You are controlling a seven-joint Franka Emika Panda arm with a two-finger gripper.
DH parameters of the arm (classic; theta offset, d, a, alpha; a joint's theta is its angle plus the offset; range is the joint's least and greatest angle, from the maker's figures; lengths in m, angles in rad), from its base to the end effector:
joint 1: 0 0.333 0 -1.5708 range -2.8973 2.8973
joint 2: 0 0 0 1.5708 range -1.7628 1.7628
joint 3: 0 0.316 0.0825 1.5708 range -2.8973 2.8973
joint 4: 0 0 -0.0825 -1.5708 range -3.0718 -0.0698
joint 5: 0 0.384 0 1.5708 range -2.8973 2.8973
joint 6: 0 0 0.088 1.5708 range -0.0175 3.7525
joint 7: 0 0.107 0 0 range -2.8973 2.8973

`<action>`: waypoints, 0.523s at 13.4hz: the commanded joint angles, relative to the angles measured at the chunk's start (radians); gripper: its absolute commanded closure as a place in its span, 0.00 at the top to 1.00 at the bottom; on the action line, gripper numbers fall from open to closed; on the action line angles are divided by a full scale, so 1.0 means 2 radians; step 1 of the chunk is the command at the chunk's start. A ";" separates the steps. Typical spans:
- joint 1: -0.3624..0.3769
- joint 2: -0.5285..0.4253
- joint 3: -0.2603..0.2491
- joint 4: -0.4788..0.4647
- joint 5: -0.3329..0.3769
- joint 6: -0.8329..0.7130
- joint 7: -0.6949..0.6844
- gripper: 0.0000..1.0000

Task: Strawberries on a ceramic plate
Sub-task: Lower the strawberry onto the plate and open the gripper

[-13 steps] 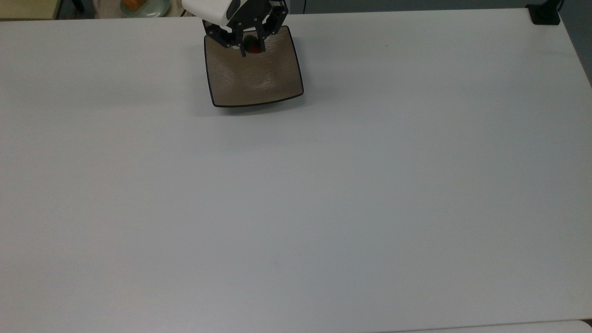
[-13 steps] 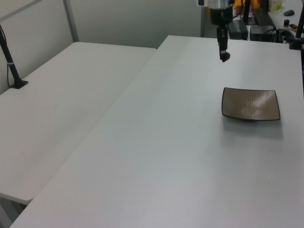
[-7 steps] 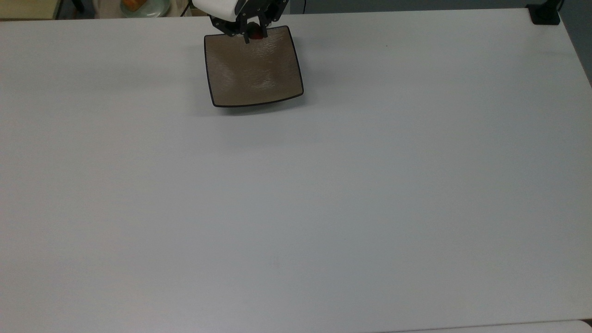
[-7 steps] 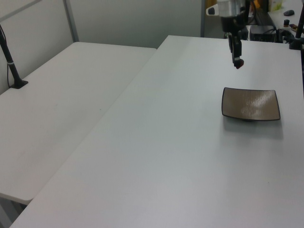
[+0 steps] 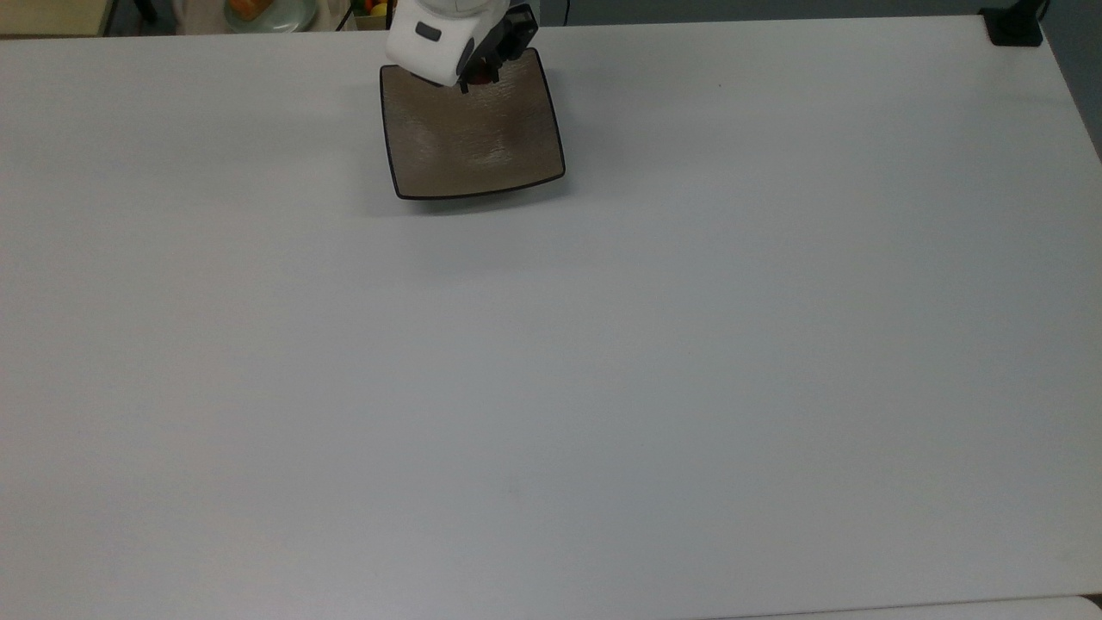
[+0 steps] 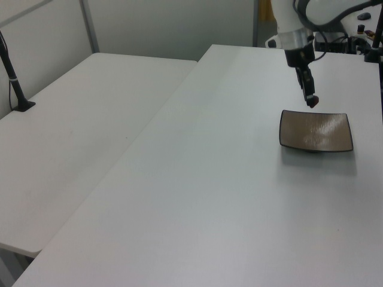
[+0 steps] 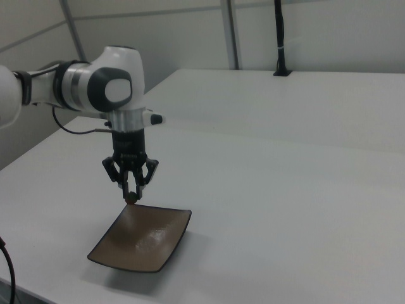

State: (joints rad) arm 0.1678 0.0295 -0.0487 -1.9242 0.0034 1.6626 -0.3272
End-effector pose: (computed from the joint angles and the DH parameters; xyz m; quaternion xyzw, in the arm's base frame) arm 0.5286 0.0638 0.4518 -0.9650 -0.2185 0.1441 0.0160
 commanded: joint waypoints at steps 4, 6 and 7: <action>0.008 -0.016 -0.006 -0.098 -0.008 0.116 -0.007 0.06; 0.007 -0.015 -0.006 -0.127 -0.008 0.156 -0.007 0.06; 0.007 -0.014 -0.006 -0.138 -0.008 0.178 -0.007 0.06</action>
State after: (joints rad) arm 0.1682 0.0305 -0.0487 -2.1231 0.0028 1.9228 -0.3274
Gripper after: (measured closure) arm 0.670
